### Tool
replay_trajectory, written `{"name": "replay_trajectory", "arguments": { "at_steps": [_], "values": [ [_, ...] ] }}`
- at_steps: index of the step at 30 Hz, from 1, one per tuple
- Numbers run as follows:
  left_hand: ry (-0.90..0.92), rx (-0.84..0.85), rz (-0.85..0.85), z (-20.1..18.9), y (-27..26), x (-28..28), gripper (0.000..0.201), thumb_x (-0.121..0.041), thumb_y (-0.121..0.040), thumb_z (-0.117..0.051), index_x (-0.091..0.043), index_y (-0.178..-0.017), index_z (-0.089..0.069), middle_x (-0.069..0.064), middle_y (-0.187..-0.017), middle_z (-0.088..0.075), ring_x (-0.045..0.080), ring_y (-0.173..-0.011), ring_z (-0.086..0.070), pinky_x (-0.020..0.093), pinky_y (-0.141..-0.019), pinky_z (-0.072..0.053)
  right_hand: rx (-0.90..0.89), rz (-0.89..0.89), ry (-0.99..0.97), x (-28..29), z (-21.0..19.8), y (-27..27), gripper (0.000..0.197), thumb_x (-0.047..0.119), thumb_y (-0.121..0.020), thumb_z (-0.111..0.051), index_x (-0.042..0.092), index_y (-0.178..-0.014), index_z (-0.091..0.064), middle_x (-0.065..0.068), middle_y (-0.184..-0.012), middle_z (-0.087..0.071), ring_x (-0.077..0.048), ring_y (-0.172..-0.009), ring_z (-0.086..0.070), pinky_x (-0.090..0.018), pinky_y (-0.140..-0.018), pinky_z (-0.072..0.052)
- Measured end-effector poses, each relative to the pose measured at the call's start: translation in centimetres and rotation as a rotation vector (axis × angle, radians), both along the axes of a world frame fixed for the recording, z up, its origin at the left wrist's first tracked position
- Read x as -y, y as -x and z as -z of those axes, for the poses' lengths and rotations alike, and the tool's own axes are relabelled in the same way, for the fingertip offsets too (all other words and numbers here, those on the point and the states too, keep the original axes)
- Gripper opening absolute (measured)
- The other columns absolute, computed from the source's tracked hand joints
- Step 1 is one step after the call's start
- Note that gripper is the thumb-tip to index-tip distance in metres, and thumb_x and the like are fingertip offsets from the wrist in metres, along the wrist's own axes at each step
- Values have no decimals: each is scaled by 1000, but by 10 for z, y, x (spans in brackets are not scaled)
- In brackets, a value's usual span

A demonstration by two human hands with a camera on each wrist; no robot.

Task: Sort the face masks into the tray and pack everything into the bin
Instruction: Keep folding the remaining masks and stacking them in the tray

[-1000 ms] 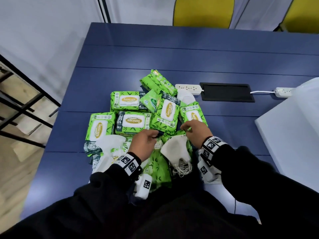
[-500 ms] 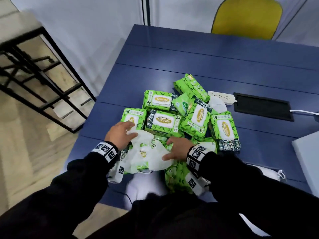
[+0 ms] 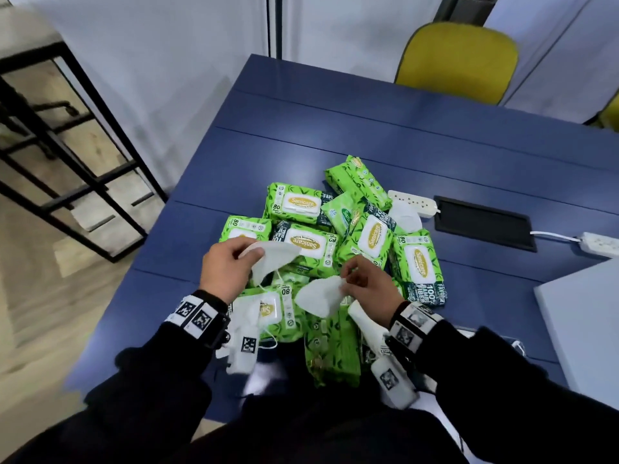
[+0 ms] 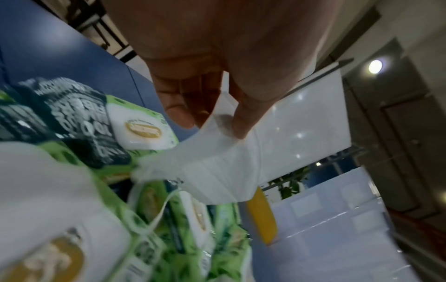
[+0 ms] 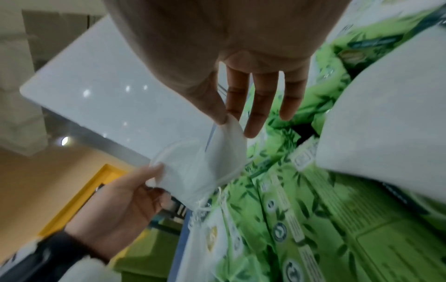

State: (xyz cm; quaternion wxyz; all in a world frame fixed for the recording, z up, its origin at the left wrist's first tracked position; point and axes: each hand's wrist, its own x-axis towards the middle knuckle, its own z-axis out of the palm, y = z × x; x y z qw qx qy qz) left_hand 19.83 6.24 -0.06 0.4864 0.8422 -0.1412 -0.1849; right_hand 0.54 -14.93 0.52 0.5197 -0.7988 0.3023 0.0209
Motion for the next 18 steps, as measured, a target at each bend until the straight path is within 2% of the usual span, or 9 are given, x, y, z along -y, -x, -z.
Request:
{"name": "replay_trajectory", "arguments": {
  "at_steps": [1, 2, 4, 5, 8, 11, 14, 16, 18],
  "values": [
    [59, -35, 8, -6, 8, 2, 5, -29, -87, -75, -27, -91, -79, -11, -89, -76, 19, -86, -71, 34, -80, -59, 23, 37, -47, 5, -5, 5, 34, -6, -82, -63, 27, -82, -69, 4, -75, -69, -16, -72, -63, -42, -73, -53],
    [100, -45, 29, -13, 17, 5, 10, -32, -85, -73, -31, -93, -78, -12, -89, -76, 20, -84, -71, 43, -78, -61, 35, 77, -96, 9, -11, 10, 36, -11, -82, -62, 22, -77, -74, 4, -76, -72, -13, -75, -66, -37, -75, -55],
    [143, -22, 88, -24, 37, 12, 22, -34, -81, -69, -39, -102, -74, -11, -87, -73, 24, -83, -70, 51, -75, -61, 66, 185, -177, 15, -24, 21, 29, -13, -85, -63, 11, -86, -79, 2, -83, -76, 1, -74, -67, -15, -70, -50],
    [168, -17, 115, -29, 48, 18, 26, -31, -81, -69, -39, -106, -70, -10, -86, -71, 26, -82, -68, 53, -73, -60, 105, 259, -221, 17, -30, 28, 25, -12, -86, -65, 7, -95, -79, 1, -88, -77, 4, -74, -67, -10, -69, -48],
    [251, -63, 192, -37, 77, 36, 21, -8, -86, -64, -28, -95, -67, -5, -83, -67, 24, -64, -59, 55, -61, -58, 245, 410, -315, 28, -35, 50, 38, -12, -79, -75, 9, -111, -75, -3, -97, -77, -6, -84, -69, -17, -76, -52],
    [289, -167, 218, -52, 100, 55, 35, 6, -89, -56, -20, -85, -79, 1, -87, -74, 18, -61, -62, 56, -65, -61, 240, 445, -249, 33, -33, 68, 63, -13, -66, -85, 11, -122, -69, -4, -100, -71, -7, -84, -66, -25, -78, -57],
    [344, -230, 275, -67, 120, 70, 53, 18, -91, -47, -20, -102, -82, -11, -104, -76, 17, -75, -72, 49, -83, -62, 226, 498, -181, 33, -32, 83, 68, -11, -61, -89, 14, -120, -66, -6, -106, -69, -15, -85, -67, -29, -81, -59],
    [311, -117, 372, -72, 131, 78, 54, 16, -90, -49, -21, -117, -77, -23, -97, -70, 19, -86, -74, 48, -89, -61, 217, 563, -146, 36, -29, 94, 59, -10, -64, -88, 20, -110, -69, -6, -104, -70, -18, -83, -68, -29, -73, -60],
    [246, 60, 431, -75, 139, 87, 52, 5, -86, -52, -27, -120, -76, -23, -102, -68, 16, -86, -70, 41, -83, -61, 250, 625, -155, 42, -28, 104, 44, -14, -68, -81, 20, -95, -73, -6, -93, -73, -18, -73, -66, -27, -65, -57]
  ]
}}
